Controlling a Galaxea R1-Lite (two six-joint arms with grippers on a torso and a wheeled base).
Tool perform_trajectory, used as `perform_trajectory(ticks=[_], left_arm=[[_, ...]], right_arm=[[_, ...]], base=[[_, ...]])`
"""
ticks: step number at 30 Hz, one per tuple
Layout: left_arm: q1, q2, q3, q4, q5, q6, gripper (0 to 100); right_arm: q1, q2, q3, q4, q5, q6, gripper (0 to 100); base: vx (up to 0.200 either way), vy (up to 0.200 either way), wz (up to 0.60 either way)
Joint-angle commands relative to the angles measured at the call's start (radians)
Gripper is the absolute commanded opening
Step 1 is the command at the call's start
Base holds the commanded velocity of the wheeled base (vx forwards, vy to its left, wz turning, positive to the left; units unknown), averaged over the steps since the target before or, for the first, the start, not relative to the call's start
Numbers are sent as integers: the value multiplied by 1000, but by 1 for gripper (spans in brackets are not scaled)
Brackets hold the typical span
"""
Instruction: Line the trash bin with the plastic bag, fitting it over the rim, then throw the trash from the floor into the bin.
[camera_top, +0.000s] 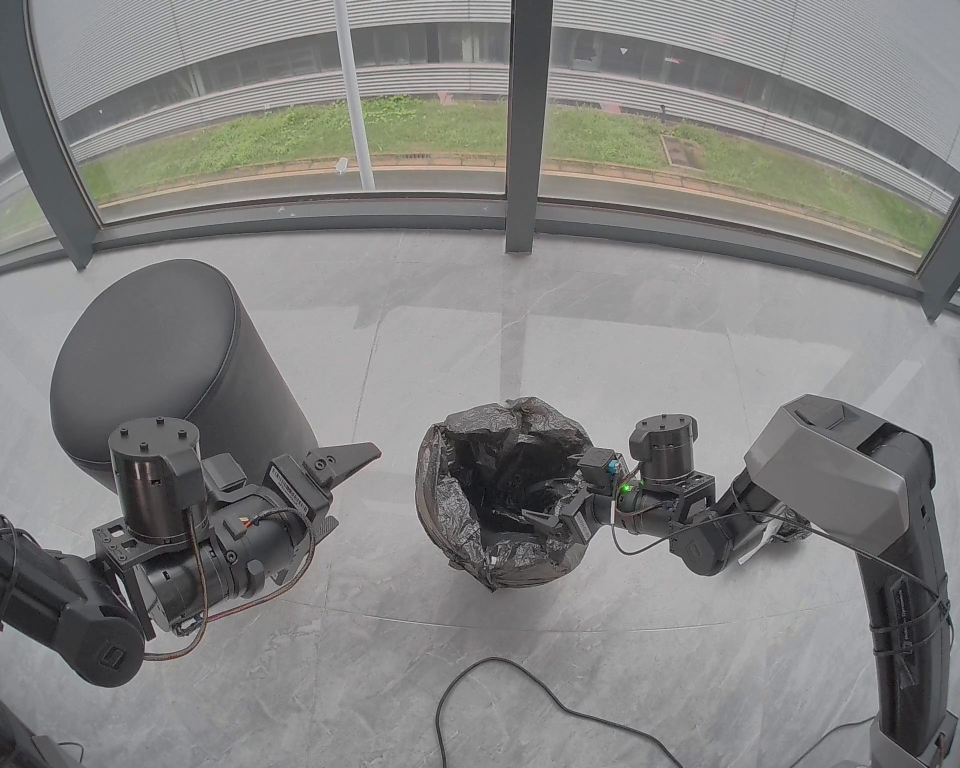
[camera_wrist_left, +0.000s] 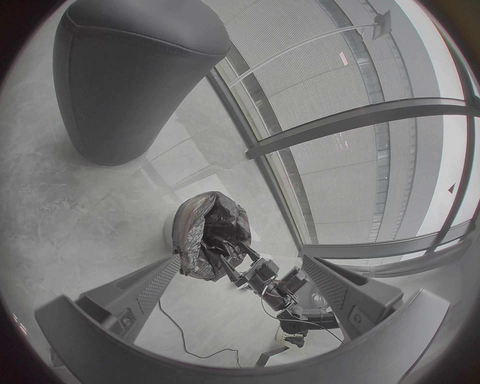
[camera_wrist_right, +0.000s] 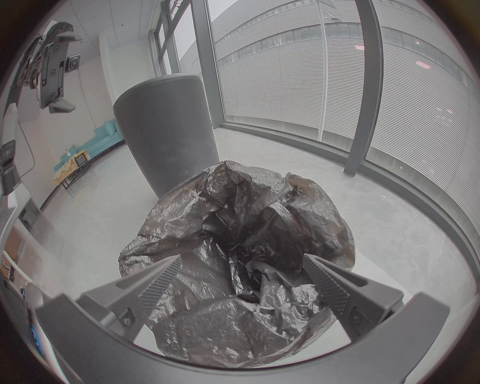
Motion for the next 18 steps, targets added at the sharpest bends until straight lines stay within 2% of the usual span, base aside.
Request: perform_trajectory(ticks=[1,6,18], left_arm=[[-1,4,24,-30,1,2,100],[-1,9,24,-47,1,2,100],[-1,21,21,-49,1,4,100]], right_arm=[[-21,-12,25,-3,-7,-12,100],[-76,-51,79,-4,-7,-75,100],[-80,-118,154,-10,1,-76,100]], base=[[0,0,0],[0,0,0],[0,0,0]])
